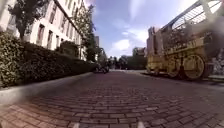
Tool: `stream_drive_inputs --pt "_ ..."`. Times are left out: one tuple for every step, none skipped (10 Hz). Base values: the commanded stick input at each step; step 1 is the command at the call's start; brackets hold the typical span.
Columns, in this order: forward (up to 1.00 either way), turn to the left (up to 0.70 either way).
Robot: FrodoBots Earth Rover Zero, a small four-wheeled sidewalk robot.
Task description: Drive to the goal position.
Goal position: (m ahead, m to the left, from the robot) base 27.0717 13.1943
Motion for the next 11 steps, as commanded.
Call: stream_drive_inputs --pt "0.7 0.0" --pt "0.7 0.0" --pt "0.7 0.0" --pt "0.7 0.0" --pt "0.7 0.0" --pt "0.7 0.0" --pt "0.7 0.0" --pt "0.7 0.0" --pt "0.7 0.0" --pt "0.7 0.0" --pt "0.7 0.0"
